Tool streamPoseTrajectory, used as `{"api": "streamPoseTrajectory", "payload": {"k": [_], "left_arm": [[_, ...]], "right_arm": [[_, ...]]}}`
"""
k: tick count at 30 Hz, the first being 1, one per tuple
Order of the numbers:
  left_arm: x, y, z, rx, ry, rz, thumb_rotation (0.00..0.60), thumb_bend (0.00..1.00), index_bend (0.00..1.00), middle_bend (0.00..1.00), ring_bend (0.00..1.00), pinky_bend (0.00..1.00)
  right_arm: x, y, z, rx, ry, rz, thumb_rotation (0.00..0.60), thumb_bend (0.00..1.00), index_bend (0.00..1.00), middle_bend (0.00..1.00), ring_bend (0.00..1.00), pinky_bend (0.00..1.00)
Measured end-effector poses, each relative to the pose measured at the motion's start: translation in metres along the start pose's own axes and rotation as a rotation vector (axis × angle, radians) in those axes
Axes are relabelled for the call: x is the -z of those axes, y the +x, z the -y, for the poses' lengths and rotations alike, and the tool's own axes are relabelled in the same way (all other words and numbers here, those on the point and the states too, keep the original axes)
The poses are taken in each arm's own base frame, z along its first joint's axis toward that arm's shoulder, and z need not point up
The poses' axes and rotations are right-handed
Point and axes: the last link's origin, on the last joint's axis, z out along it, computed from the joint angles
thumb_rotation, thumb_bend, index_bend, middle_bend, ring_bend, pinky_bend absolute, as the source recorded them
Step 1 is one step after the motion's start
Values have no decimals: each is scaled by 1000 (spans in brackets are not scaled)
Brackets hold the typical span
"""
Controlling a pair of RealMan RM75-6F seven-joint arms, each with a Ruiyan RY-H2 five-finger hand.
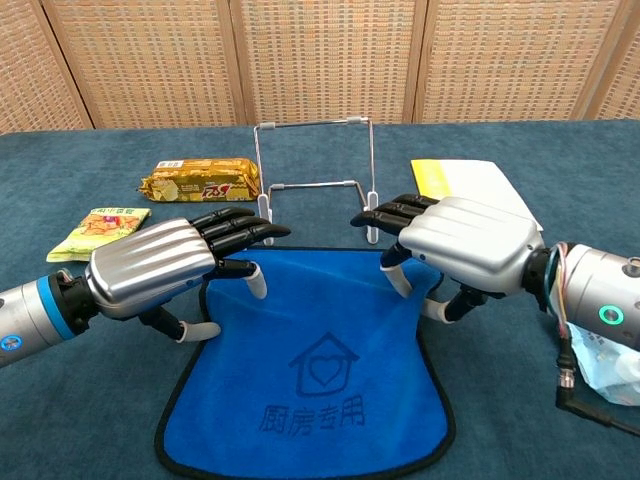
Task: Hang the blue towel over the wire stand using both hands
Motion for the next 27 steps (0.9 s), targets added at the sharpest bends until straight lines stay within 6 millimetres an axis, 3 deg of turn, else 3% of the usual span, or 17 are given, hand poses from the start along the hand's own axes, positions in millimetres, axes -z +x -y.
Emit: {"api": "streamPoseTrajectory", "payload": {"k": [14,20,27], "left_arm": [[-2,-4,-4,8,1,11,600,423,530,0,0,0],[-2,-2,-4,18,11,-2,600,438,671,0,0,0],[-2,3,1,30,36,-38,600,438,694,0,0,0]], "right_arm": [[2,0,0,2,0,1,600,517,684,58,0,54],[2,2,-1,-2,-1,-5,600,517,684,58,0,54],[3,11,-3,-20,-6,-34,600,517,684,58,0,54]]}}
